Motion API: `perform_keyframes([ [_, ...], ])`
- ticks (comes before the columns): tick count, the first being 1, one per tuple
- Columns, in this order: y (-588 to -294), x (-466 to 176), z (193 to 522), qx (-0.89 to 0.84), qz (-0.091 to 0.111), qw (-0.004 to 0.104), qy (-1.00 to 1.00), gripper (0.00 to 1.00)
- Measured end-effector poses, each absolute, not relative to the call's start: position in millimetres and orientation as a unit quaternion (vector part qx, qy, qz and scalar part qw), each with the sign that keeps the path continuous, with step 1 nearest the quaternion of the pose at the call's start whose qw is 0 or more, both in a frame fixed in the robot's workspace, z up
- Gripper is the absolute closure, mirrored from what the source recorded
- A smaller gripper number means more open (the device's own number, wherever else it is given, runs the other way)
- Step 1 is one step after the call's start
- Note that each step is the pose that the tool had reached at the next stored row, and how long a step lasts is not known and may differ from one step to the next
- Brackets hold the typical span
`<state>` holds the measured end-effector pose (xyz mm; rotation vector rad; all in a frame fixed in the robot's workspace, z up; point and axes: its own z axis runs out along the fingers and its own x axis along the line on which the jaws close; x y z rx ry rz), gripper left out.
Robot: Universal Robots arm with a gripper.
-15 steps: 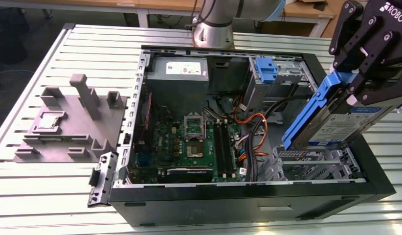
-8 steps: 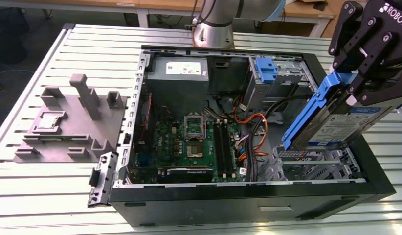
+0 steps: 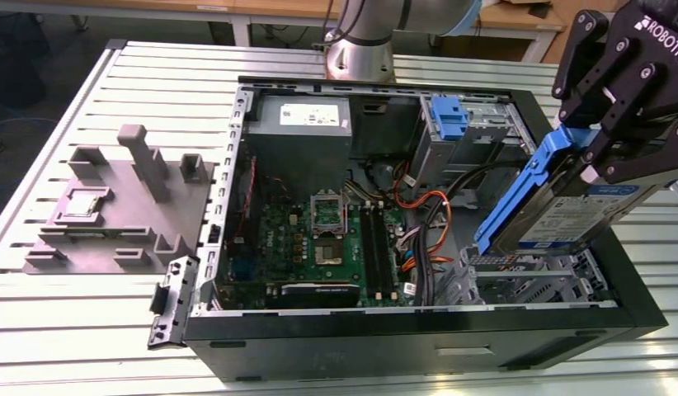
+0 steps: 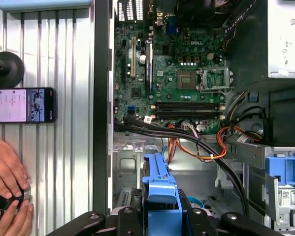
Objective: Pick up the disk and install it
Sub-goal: 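Insert the disk into the insertion slot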
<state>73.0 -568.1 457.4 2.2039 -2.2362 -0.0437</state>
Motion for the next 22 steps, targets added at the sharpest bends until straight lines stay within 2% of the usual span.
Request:
perform_keyframes([
  [22,-568.0,73.4,433.9,0.702,-0.014,0.001,-0.712,0.63],
])
